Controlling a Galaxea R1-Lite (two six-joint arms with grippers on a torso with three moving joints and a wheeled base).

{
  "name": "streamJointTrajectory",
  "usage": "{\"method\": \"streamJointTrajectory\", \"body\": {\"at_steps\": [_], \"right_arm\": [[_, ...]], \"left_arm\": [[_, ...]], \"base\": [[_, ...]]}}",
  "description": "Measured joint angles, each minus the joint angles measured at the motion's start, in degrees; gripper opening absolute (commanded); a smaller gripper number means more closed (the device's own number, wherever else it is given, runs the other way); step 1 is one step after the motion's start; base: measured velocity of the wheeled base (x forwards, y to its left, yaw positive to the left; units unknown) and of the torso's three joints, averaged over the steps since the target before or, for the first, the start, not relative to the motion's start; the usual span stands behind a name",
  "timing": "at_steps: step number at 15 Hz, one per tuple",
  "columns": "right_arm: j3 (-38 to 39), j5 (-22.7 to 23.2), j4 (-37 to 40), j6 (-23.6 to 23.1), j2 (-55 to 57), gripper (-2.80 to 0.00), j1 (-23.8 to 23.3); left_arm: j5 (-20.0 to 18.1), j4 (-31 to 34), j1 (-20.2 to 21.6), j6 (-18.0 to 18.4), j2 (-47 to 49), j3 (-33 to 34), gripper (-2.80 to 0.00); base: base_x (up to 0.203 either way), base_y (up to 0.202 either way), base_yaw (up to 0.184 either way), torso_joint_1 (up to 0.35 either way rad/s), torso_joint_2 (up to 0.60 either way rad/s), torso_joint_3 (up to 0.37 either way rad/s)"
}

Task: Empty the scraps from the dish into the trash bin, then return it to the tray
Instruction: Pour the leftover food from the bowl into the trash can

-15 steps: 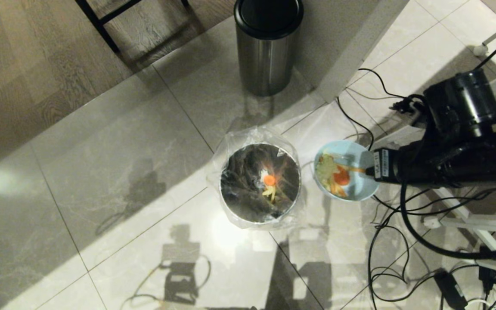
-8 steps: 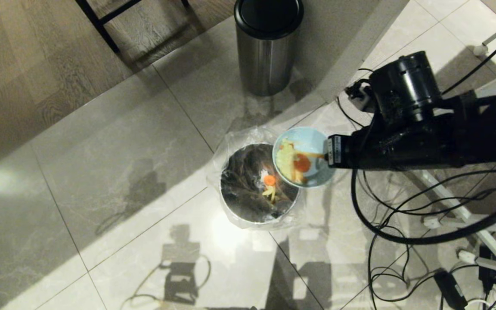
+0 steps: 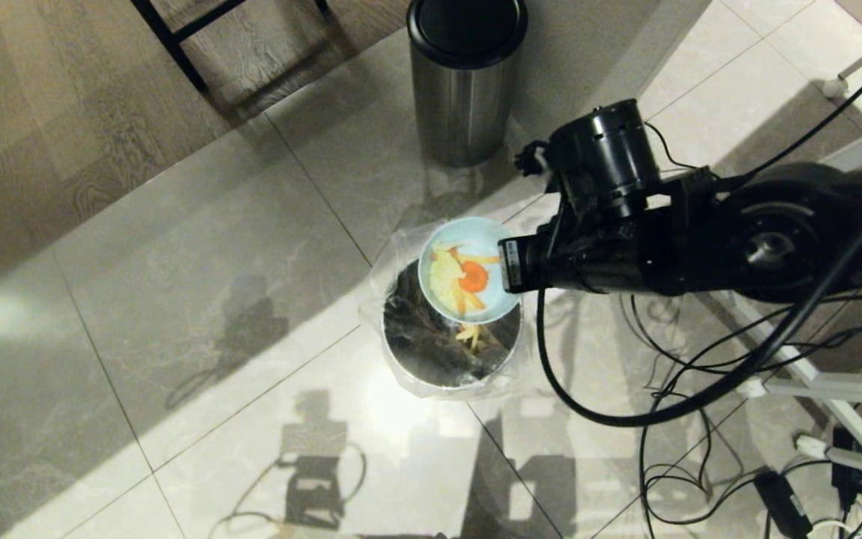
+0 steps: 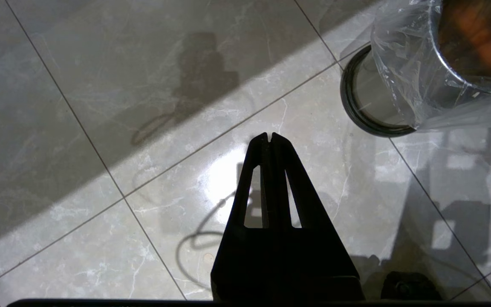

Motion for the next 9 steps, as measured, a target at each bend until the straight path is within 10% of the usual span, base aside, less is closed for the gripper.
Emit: {"method": "streamJointTrajectory", "body": {"at_steps": [9], "right_arm": [[3.15, -4.74, -17.64, -19.53, 1.43, -2.8, 1.29]], "left_arm": [[0.02, 0.0, 0.0, 0.0, 0.0, 0.0, -2.8]], "base": [[0.0, 0.0, 0.0, 0.0, 0.0, 0.0]]}}
